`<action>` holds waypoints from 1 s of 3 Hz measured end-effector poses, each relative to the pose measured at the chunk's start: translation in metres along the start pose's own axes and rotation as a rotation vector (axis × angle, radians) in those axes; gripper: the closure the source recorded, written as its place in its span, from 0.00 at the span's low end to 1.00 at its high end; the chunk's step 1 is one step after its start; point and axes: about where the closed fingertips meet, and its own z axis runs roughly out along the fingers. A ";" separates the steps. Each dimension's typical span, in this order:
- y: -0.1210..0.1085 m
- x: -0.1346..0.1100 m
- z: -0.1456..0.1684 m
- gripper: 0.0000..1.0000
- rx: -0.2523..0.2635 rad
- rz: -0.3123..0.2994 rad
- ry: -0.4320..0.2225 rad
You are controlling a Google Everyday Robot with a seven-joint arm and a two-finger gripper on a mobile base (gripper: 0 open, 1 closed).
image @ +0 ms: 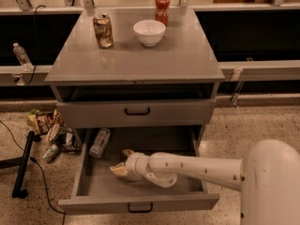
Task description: Pick blue plastic bottle from middle drawer and place on counter
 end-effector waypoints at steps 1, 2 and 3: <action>0.002 0.001 -0.047 0.61 0.059 -0.019 -0.084; -0.002 0.007 -0.098 0.86 0.069 -0.051 -0.147; 0.008 0.011 -0.181 1.00 0.061 -0.096 -0.190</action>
Offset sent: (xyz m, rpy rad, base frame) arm -0.0791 -0.1192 0.0694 0.1392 -0.1983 0.0117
